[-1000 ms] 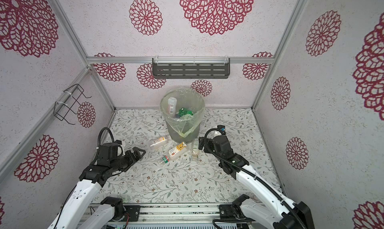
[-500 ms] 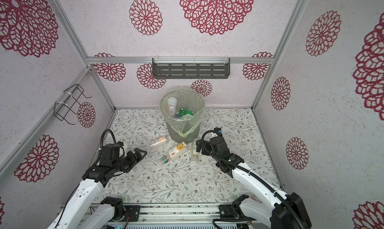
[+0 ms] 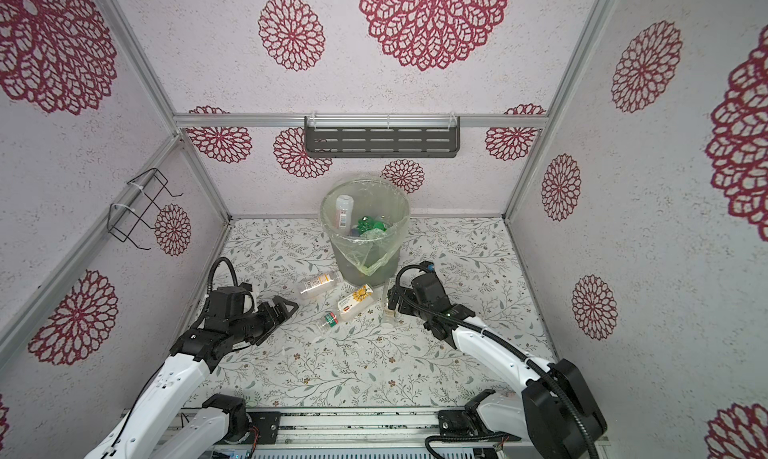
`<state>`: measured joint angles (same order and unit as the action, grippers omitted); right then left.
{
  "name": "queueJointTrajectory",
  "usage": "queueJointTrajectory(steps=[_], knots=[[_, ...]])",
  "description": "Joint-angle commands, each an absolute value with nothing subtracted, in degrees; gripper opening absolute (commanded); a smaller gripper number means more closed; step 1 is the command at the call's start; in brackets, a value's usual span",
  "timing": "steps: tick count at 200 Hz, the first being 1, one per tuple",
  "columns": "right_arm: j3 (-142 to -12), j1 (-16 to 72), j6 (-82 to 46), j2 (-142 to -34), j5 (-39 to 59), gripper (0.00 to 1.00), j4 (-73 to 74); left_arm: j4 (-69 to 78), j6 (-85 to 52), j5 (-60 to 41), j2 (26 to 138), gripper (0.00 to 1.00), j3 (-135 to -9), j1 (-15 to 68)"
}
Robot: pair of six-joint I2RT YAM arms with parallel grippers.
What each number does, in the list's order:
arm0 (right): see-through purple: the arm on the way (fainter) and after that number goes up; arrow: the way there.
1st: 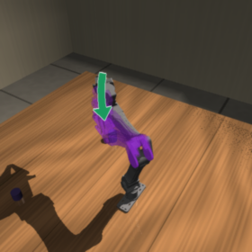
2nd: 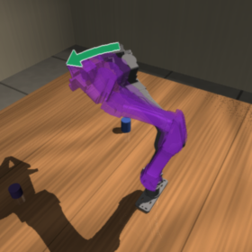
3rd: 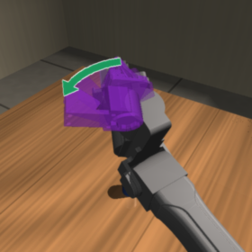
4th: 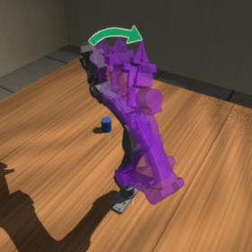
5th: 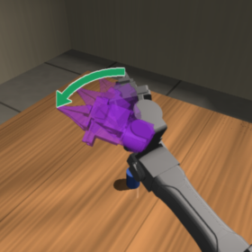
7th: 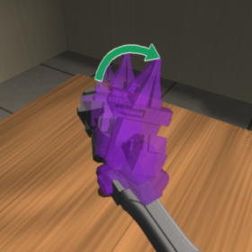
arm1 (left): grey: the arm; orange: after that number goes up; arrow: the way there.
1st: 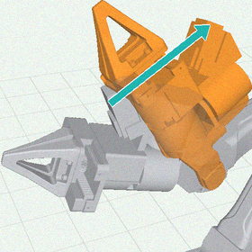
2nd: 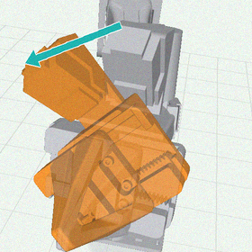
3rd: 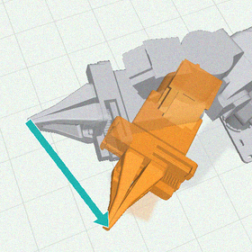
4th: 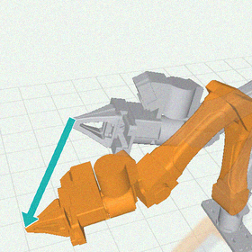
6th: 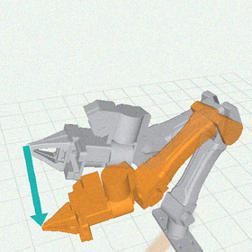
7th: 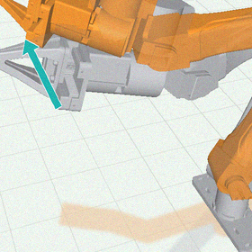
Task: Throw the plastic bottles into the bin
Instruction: 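Lower the right gripper around the clear green-label bottle and close it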
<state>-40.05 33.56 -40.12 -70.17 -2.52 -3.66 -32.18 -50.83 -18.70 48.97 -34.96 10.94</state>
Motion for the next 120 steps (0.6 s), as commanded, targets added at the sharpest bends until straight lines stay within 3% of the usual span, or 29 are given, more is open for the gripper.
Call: queueJointTrajectory(steps=[1, 120], knots=[[-40.43, 33.6, -41.04, -71.04, -1.7, 0.98, -2.2, -30.85, -50.71, -17.46, 49.38, 0.97, -34.71, 12.01], [-43.82, 35.06, -42.11, -79.57, -1.79, 0.93, -2.56, -31.2, -49.84, -12.81, 52.68, 0.97, -35.51, 17.05]])
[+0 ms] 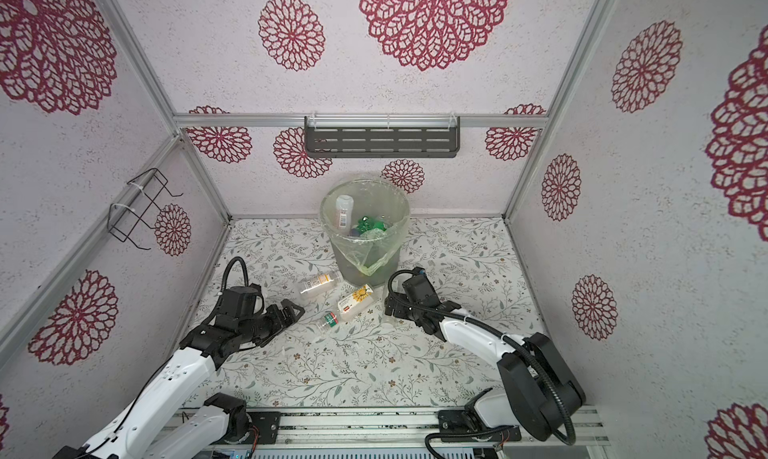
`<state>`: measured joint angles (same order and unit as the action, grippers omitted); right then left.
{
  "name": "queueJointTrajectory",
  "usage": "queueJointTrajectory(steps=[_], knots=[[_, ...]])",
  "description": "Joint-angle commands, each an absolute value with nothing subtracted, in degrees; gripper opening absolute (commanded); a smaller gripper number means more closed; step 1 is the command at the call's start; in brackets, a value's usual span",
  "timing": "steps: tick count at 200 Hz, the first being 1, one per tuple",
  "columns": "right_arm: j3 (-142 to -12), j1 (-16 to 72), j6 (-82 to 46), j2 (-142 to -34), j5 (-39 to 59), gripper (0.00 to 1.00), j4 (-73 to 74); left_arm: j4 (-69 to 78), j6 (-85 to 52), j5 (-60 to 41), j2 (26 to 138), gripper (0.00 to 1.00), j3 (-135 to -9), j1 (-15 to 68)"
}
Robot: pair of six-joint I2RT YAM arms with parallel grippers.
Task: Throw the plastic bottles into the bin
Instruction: 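Lower the right gripper around the clear green-label bottle and close it, then lift the clear green-label bottle with the right gripper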
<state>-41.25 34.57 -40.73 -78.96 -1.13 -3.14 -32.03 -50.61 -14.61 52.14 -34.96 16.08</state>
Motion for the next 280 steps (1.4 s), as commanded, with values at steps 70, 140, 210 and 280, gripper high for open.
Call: queueJointTrajectory(steps=[70, 140, 210, 280], knots=[[-47.96, 36.56, -42.09, -85.0, -3.11, 0.9, -4.36, -31.81, -49.22, -11.87, 53.26, 0.97, -35.77, 17.7], [-49.29, 39.26, -44.51, -88.76, -7.18, 0.87, -5.94, -31.64, -48.6, -10.81, 52.6, 0.97, -34.72, 17.68], [-49.18, 40.1, -45.97, -90.52, -8.52, 0.81, -5.12, -31.38, -48.52, -10.99, 52.67, 0.97, -33.36, 17.73], [-48.82, 40.23, -46.6, -92.17, -7.49, 0.69, -3.7, -30.5, -48.76, -10.63, 52.11, 0.97, -31.73, 17.69]])
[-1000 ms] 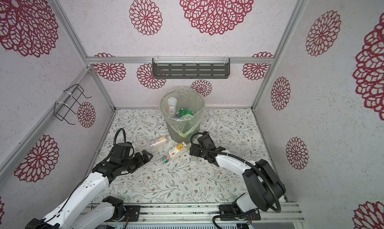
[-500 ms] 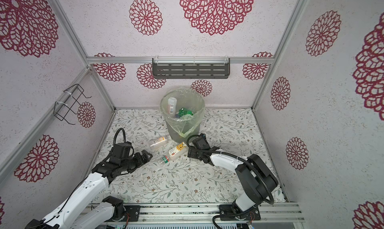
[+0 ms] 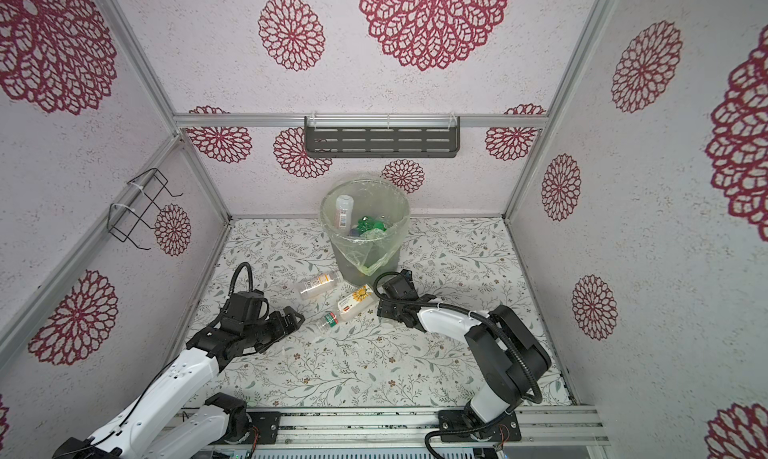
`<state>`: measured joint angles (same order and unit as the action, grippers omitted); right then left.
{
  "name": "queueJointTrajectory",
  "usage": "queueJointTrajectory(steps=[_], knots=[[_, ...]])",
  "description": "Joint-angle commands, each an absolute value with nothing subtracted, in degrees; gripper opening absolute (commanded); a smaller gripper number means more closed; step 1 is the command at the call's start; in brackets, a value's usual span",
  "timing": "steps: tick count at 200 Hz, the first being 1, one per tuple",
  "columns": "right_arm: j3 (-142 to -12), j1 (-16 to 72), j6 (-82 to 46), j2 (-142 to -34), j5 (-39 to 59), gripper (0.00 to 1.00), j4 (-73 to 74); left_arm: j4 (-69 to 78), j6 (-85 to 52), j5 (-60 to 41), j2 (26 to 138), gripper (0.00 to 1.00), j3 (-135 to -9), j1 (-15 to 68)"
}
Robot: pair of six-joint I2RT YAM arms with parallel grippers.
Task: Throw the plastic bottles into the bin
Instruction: 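Lift the clear green-label bottle with the right gripper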
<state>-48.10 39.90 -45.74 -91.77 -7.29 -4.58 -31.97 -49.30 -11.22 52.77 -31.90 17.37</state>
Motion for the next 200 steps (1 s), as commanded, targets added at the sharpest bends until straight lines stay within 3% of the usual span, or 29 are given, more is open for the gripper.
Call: queueJointTrajectory(steps=[1, 43, 200], knots=[[-48.85, 40.24, -46.55, -92.19, -7.39, 0.68, -3.65, -30.5, -48.77, -10.63, 52.11, 0.97, -31.73, 17.72], [-49.06, 40.25, -46.08, -92.94, -6.6, 0.51, -3.55, -30.5, -48.71, -10.64, 52.12, 0.97, -31.93, 17.74], [-45.66, 40.25, -43.36, -84.75, -5.63, 0.43, -1.96, -30.76, -48.96, -10.64, 52.38, 0.97, -32.41, 17.74]])
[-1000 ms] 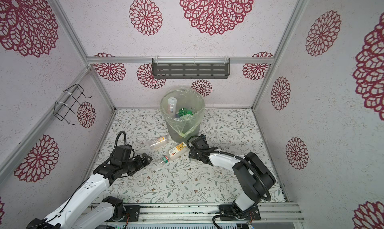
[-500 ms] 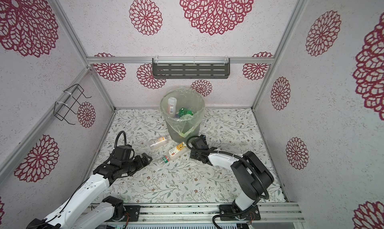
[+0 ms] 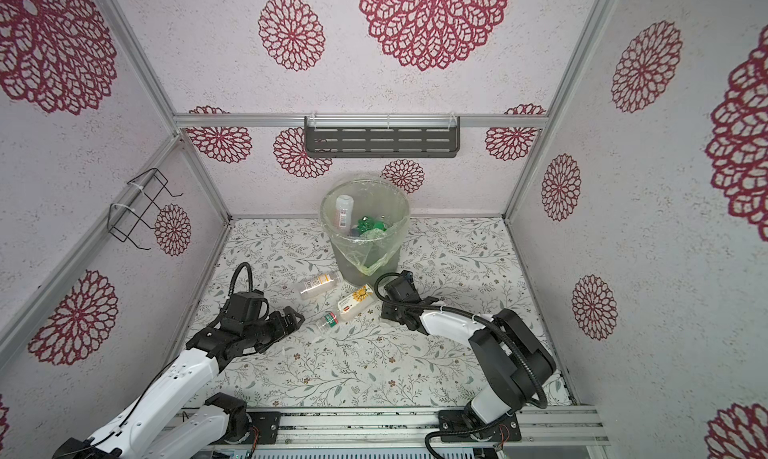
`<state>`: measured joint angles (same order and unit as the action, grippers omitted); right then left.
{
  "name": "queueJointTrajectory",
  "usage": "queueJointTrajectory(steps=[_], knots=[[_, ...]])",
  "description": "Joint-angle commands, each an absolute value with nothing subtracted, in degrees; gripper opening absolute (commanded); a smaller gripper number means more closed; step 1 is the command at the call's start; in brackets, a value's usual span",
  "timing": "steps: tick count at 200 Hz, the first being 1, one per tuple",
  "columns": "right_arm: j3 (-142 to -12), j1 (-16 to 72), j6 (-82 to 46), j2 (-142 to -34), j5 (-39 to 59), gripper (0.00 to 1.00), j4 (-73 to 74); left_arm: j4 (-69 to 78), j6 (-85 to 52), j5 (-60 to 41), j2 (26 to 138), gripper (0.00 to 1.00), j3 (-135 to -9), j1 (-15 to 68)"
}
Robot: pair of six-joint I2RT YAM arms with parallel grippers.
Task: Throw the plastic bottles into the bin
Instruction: 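Lift the clear green-label bottle with the right gripper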
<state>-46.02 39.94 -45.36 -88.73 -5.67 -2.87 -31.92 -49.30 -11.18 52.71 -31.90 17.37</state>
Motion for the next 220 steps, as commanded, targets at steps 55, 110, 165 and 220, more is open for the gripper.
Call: queueJointTrajectory(steps=[55, 110, 165, 220], knots=[[-43.87, 39.99, -42.47, -80.15, -6.28, 0.43, -2.1, -30.85, -49.22, -10.81, 52.56, 0.97, -32.96, 17.68], [-41.37, 39.23, -42.44, -75.6, -5.6, 0.43, -1.41, -30.68, -49.79, -11.32, 52.82, 0.97, -33.22, 17.74], [-39.92, 37.9, -42.68, -69.93, -4.15, 0.43, -0.97, -30.33, -49.92, -11.43, 53.08, 0.97, -33.33, 17.73], [-40.51, 36.77, -42.49, -66.2, -2.36, 0.43, -1.14, -30.06, -50.01, -11.87, 53.26, 0.97, -33.22, 17.7]])
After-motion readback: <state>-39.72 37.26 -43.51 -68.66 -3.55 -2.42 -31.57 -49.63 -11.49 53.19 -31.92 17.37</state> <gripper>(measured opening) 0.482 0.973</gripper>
